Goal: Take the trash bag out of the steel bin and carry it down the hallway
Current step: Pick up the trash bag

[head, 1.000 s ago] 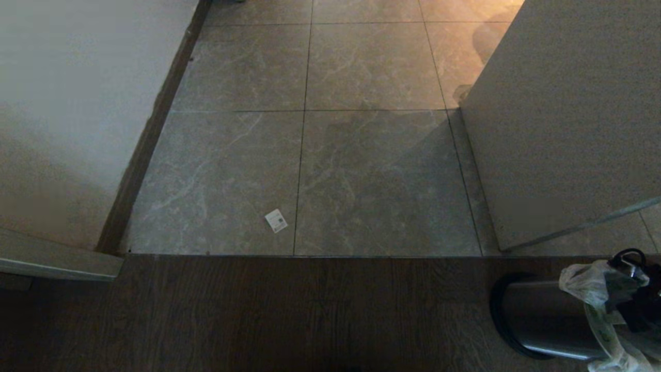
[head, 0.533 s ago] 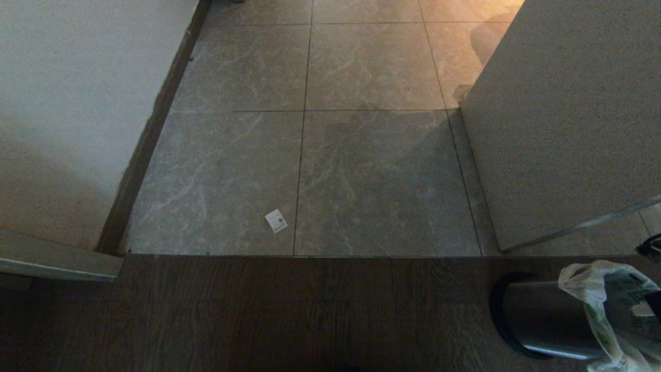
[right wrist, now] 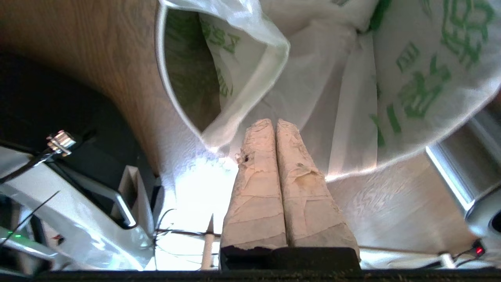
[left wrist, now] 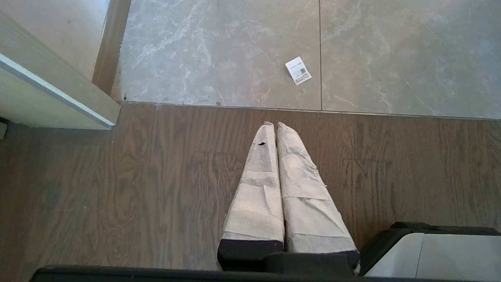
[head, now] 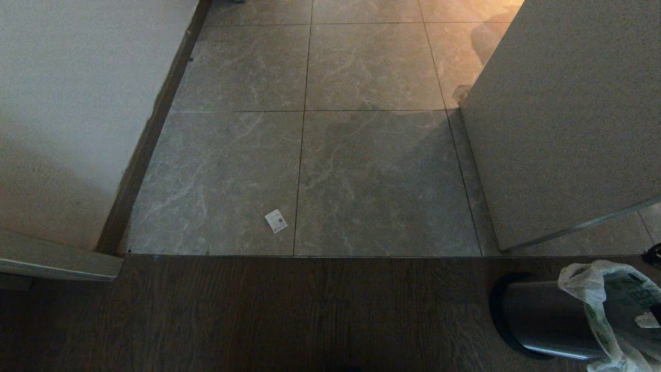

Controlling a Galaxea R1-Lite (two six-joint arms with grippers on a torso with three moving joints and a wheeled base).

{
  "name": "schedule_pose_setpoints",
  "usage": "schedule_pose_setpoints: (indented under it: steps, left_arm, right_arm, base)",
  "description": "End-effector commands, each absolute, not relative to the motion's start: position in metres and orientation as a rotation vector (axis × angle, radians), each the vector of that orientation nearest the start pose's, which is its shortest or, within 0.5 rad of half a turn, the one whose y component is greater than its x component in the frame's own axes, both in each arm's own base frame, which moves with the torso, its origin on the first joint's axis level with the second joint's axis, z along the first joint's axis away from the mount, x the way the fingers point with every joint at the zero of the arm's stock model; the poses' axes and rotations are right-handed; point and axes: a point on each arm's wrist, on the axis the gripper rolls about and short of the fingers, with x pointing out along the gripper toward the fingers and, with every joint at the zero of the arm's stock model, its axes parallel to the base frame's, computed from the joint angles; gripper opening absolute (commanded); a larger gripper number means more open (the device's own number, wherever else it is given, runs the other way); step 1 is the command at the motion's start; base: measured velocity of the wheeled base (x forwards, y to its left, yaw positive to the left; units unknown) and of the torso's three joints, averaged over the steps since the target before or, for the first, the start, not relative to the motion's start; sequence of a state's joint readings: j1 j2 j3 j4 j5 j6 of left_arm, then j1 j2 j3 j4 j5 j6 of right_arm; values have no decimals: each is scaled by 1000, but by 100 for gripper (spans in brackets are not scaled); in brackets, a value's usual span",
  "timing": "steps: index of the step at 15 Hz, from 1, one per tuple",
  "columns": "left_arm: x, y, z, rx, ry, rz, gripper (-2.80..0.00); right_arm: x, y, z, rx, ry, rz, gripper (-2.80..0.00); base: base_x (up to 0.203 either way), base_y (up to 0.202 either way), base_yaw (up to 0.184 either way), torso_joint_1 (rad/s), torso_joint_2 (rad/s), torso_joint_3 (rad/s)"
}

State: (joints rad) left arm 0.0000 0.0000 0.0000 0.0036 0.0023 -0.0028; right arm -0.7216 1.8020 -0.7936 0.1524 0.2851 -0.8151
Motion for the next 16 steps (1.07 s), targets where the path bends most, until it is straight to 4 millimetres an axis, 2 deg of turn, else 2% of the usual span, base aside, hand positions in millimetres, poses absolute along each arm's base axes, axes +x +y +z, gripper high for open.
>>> schedule_pose_setpoints:
  steps: [1, 2, 8, 16]
  left_arm:
    - [-23, 0, 75, -3, 3, 3, -280]
    - [-23, 0, 75, -3, 3, 3, -280]
    - [-23, 0, 75, -3, 3, 3, -280]
    - [-23, 0, 75, -3, 3, 3, -280]
  right_arm:
    - [208, -171, 83, -181, 1097, 83, -280]
    - [211, -171, 79, -189, 1106, 97, 0]
    - [237, -166, 59, -332, 1114, 135, 0]
    - [264, -171, 37, -329, 1060, 191, 0]
  base:
    - [0, 0, 0, 0, 0, 0]
    - [0, 0, 0, 0, 0, 0]
    - [0, 0, 0, 0, 0, 0]
    - [0, 0, 0, 0, 0, 0]
